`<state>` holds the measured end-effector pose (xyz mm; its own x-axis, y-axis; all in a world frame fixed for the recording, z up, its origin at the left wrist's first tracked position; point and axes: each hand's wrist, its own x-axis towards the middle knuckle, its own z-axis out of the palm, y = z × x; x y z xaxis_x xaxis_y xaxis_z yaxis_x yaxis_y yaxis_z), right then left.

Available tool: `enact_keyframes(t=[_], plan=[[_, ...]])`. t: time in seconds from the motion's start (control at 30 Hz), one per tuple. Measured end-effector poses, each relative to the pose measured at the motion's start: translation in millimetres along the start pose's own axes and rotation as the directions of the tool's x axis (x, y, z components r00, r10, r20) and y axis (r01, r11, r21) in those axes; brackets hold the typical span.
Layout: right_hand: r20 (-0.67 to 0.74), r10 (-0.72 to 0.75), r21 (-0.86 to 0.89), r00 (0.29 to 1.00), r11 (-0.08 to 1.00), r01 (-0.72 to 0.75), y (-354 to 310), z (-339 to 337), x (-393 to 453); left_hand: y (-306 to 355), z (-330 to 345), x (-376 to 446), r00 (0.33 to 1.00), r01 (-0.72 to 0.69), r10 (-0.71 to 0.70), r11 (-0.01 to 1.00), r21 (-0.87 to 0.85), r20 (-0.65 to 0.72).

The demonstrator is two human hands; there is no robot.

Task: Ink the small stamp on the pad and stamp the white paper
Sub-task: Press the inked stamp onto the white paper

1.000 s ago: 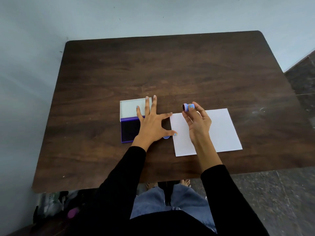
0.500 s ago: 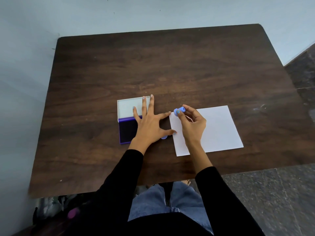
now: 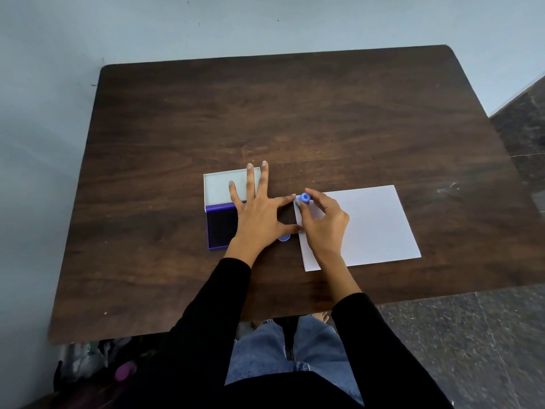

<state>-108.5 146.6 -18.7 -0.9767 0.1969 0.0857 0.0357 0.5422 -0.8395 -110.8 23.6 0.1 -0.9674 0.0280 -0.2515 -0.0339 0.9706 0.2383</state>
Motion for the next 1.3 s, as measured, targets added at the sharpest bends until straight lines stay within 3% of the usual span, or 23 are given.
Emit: enact_keyframes(t=[0.53,0.83,1.3], plan=[[0.057,-0.021,-0.121,0.998,0.992,0.027,-4.4,1.5,0.3,1.9,-2.3,0.7,1.0,-0.007,0.008,0.999,0.034,-0.026],[0.092,0.047,-0.165,0.995,0.986,-0.031,-4.1,3.5,7.4,4.3,-5.1,1.6,1.0,0.012,-0.012,0.999,0.035,-0.004],[0.077,0.068,-0.162,0.995,0.985,-0.055,-2.9,6.5,10.4,8.3,-9.4,4.0,1.0,0.013,-0.013,1.0,0.014,-0.002]])
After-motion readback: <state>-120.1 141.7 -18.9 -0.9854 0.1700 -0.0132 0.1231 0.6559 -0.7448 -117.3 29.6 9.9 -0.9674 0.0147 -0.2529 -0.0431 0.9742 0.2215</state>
